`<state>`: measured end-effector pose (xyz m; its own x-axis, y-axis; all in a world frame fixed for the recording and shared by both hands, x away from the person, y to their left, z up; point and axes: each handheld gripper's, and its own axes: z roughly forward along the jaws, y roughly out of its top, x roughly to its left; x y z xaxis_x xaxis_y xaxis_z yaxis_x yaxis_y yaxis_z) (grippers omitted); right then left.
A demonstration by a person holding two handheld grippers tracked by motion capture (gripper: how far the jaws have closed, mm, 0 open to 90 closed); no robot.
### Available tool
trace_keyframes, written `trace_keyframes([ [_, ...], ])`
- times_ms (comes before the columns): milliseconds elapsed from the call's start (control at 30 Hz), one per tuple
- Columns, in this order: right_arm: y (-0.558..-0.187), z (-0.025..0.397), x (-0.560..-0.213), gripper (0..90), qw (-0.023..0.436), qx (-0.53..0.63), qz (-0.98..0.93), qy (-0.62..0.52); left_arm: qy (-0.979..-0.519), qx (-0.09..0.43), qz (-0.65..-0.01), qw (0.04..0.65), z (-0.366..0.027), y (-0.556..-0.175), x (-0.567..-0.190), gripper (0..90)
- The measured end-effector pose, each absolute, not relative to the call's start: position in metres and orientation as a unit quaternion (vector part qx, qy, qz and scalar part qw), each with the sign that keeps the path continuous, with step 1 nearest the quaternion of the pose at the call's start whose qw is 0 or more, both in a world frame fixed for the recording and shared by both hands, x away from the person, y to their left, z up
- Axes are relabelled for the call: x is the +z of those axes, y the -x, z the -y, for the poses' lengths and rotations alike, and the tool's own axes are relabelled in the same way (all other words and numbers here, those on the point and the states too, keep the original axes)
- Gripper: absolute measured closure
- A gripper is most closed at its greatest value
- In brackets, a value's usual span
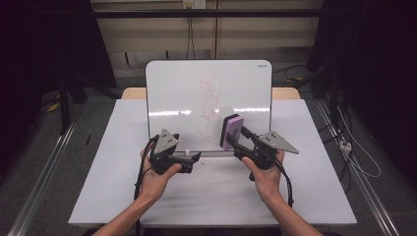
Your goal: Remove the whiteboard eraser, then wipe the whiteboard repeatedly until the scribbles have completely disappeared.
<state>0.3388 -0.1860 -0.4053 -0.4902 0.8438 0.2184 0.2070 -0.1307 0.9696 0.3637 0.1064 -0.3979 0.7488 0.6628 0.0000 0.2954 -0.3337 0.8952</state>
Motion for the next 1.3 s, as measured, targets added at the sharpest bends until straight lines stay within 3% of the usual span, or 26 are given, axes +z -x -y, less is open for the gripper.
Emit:
trace_keyframes([
  [433, -0.34, 0.19, -0.407, 41.3, 0.289, 0.57, -0.643, -0.422, -0.793, 0.19, -0.327, 0.477, -0.129, -0.352, -0.404, 4.6],
  [967, -0.356, 0.187, -0.389, 41.4, 0.313, 0.519, -0.685, -0.405, -0.78, 0.207, -0.375, 0.456, -0.192, -0.328, -0.427, 5.0],
  [1300, -0.368, 0.178, -0.379, 41.4, 0.344, 0.492, -0.698, -0.39, -0.763, 0.193, -0.401, 0.469, -0.197, -0.327, -0.433, 5.3],
])
